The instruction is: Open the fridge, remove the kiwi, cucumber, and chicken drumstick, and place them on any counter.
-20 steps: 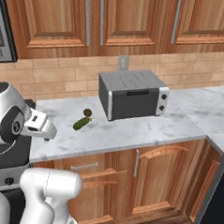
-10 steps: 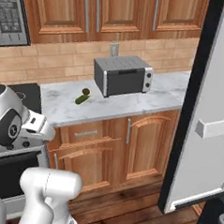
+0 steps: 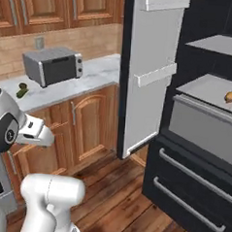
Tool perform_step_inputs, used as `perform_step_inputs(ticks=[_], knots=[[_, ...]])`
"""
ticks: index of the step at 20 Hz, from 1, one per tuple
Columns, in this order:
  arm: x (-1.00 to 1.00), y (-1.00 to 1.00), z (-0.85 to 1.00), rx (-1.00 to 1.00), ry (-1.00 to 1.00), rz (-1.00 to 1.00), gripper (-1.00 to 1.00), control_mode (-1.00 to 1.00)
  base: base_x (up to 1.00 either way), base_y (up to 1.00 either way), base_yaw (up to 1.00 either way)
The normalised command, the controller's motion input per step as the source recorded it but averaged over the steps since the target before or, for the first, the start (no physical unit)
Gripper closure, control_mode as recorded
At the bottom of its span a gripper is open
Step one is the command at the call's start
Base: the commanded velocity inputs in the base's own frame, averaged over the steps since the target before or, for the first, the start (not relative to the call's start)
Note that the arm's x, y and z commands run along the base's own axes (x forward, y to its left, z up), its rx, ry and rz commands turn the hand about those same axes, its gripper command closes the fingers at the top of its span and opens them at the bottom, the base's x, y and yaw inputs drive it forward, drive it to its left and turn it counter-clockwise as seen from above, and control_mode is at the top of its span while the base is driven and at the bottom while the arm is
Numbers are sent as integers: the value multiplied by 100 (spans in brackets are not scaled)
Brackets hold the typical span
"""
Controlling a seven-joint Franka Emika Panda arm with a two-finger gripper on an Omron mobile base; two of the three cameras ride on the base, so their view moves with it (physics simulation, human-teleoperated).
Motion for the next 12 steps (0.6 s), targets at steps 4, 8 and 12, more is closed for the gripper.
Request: perform_step_inputs(ticks=[4,8,12], knots=[[0,0,0,0,0,0,-100,100,-23,0,-97],[0,0,0,0,0,0,-100,100,-6,-14,-93],[0,0,0,0,0,0,-100,100,6,-43,-82]])
